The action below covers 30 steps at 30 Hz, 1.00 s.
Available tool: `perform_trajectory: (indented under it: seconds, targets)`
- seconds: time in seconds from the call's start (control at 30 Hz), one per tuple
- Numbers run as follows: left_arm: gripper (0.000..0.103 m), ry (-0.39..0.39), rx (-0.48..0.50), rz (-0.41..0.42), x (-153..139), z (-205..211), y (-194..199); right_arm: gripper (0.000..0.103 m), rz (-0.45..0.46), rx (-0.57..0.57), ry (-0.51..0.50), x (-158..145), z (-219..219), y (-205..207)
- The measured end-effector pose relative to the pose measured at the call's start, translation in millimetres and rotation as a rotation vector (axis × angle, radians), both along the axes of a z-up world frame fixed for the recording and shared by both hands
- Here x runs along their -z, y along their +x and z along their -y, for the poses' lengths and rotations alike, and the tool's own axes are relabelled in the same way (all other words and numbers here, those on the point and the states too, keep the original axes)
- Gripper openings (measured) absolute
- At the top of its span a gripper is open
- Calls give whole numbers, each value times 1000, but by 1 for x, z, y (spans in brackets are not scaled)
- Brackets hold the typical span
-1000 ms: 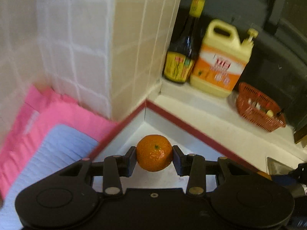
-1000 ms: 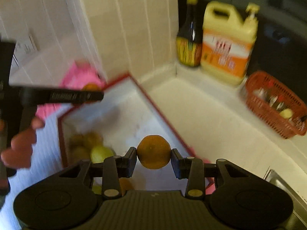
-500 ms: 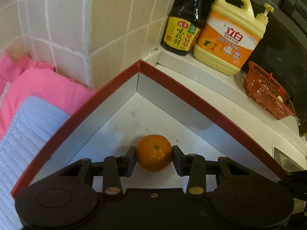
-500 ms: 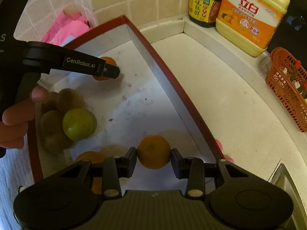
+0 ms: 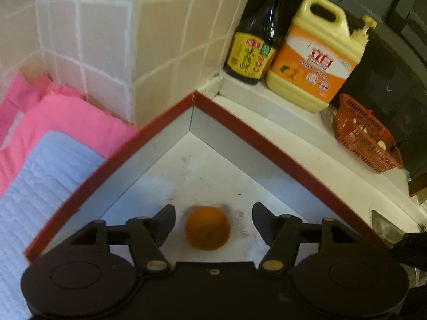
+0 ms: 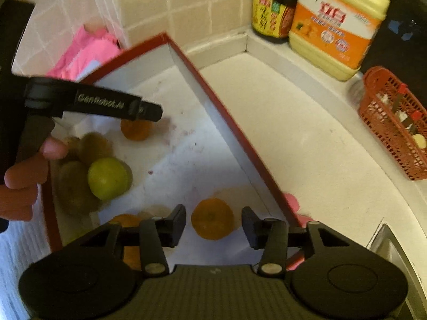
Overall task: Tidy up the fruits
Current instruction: 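Open the left tool over the box while the right tool releases its orange, then grasp a tangerine with the left tool while the right tool grasps a green apple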
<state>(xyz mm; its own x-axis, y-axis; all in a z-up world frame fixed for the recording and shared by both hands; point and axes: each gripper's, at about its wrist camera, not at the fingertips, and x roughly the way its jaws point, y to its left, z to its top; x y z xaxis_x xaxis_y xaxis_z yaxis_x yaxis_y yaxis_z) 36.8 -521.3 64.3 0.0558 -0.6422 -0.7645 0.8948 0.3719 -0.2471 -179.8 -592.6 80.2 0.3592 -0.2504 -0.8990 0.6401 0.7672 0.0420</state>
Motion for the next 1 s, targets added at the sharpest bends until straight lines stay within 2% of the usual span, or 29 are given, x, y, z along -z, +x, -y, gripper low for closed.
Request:
perform_trajectory:
  seconds: [0.17, 0.33, 0.43, 0.5, 0.6, 0.7, 0.87, 1.0]
  targets:
    - [76, -52, -34, 28, -30, -42, -2, 56, 74, 31, -48, -35, -11, -21]
    - [76, -107, -93, 71, -61, -99, -5, 62, 193, 80, -48, -66, -23, -38]
    - [76, -134, -149, 99, -79, -139, -5, 65, 249, 61, -60, -84, -35, -35]
    - [76, -156, -194, 116, -90, -171, -3, 71, 292, 34, -81, -98, -48, -30]
    - [77, -176, -280, 141, -105, -223, 0, 79, 352, -9, -96, -114, -67, -16]
    - [77, -181, -376, 171, -117, -278, 4, 83, 407, -60, -78, -124, -87, 4]
    - [77, -182, -602, 224, -131, -377, 15, 90, 472, -139, 11, -130, -120, 47]
    - [77, -189, -741, 234, -134, -445, 21, 90, 476, -201, 68, -125, -154, 84]
